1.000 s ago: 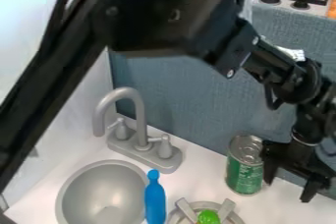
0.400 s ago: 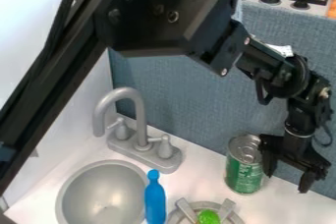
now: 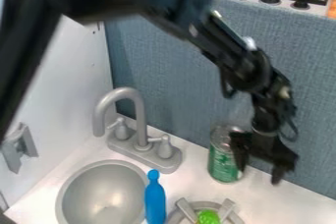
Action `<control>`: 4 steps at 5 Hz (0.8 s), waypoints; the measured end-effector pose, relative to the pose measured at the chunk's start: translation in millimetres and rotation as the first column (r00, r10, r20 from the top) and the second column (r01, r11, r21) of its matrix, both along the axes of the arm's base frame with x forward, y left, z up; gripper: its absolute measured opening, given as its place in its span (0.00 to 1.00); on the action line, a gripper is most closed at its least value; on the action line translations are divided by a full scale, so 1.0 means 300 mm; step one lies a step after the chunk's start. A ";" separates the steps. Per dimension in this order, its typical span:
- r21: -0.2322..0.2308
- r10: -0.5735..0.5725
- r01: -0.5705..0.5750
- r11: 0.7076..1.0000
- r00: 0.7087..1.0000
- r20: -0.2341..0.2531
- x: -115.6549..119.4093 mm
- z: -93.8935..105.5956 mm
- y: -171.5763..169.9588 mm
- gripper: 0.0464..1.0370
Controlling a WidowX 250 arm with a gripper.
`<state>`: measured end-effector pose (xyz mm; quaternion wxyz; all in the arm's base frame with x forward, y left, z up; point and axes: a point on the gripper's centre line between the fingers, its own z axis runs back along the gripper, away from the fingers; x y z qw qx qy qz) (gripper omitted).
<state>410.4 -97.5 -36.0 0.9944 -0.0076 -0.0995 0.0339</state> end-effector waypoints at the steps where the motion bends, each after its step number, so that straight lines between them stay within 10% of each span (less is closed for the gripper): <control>1: 0.040 0.078 -0.080 0.996 0.996 0.042 -0.013 0.046 0.110 0.96; 4: 0.017 0.127 -0.128 0.992 0.991 0.046 -0.071 0.111 0.146 0.96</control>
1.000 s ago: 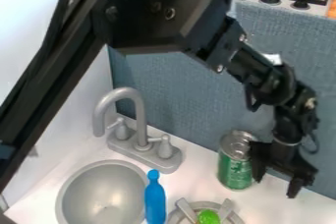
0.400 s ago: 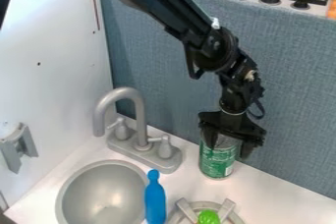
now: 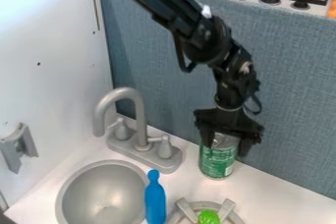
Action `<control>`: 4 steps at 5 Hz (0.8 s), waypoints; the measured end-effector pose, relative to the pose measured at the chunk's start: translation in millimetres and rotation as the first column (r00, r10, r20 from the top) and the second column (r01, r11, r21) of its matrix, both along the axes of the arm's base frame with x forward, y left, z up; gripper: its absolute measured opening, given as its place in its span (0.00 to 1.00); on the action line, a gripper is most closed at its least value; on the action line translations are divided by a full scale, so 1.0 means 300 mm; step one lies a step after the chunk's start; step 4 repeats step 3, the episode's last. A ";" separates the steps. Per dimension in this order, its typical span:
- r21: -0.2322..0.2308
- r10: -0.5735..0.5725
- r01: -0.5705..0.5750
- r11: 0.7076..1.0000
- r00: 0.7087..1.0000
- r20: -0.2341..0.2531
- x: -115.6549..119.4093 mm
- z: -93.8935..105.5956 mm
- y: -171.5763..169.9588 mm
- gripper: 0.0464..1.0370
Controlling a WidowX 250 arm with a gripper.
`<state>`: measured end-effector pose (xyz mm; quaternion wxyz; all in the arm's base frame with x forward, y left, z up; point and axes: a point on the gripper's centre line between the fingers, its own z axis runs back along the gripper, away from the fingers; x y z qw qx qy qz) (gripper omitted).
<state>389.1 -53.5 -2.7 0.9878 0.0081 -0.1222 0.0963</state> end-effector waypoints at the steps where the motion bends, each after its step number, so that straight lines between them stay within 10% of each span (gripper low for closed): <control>1: 0.007 0.042 -0.041 0.999 0.993 -0.111 -0.095 0.060 -0.002 0.96; 3: 0.054 0.069 -0.054 0.997 0.945 -0.320 -0.343 0.193 -0.075 0.96; 4: 0.054 0.069 -0.054 0.997 0.945 -0.320 -0.343 0.193 -0.075 0.96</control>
